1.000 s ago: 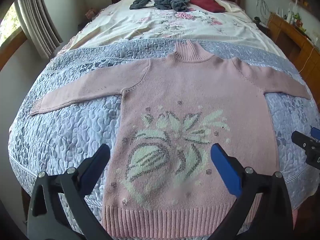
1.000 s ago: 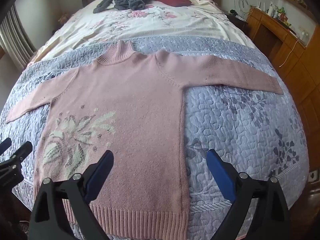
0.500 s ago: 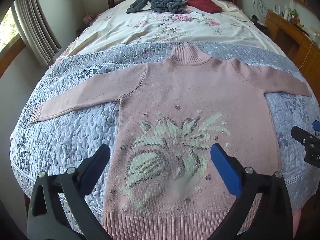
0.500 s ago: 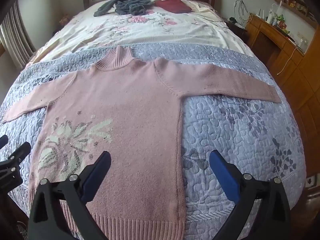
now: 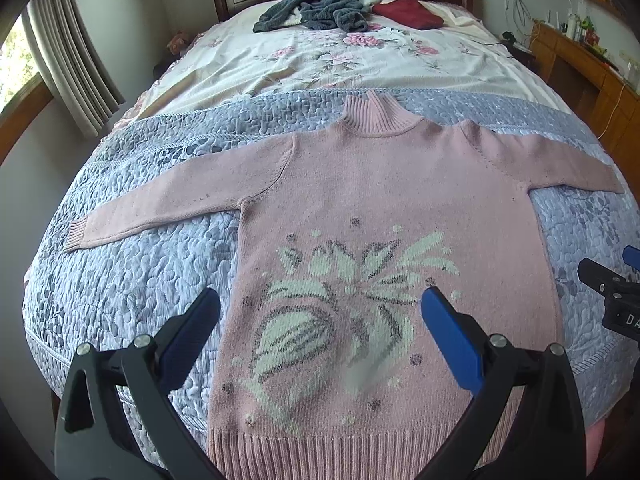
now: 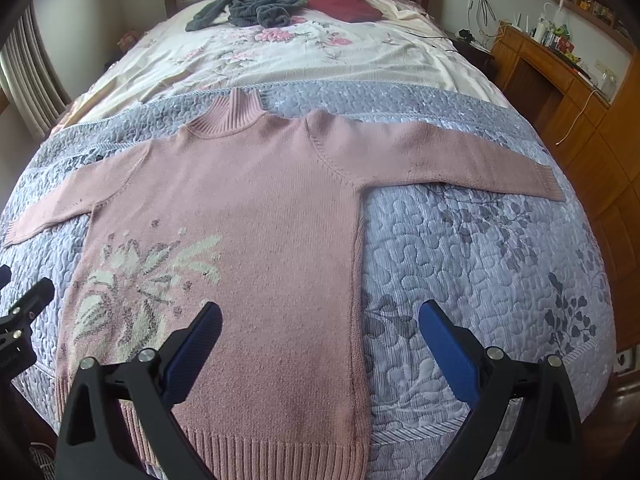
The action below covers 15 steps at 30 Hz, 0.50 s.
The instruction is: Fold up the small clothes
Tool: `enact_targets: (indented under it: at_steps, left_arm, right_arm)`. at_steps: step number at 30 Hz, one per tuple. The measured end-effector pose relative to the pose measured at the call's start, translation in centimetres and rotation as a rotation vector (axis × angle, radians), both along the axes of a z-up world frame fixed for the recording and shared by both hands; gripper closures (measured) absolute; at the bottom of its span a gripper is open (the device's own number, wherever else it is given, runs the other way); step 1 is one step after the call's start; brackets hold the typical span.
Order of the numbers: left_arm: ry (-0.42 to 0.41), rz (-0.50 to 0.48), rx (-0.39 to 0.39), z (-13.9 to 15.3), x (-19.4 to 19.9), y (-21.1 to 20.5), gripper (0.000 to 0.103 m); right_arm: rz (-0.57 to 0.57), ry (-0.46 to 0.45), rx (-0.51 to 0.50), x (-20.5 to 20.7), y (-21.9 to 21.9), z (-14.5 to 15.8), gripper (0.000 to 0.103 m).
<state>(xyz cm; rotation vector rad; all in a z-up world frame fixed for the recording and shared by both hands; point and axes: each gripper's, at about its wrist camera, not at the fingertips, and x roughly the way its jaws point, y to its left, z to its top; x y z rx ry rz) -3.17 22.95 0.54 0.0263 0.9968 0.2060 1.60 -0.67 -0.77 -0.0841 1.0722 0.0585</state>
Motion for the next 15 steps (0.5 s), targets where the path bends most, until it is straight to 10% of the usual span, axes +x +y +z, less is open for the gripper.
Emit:
enact_targets:
  at_steps: [15]
  left_arm:
    - [0.006,0.001,0.01,-0.2,-0.13,0.11,0.003]
  right_arm:
    - [-0.002,0.002,0.003,-0.14,0.24,-0.21,0.004]
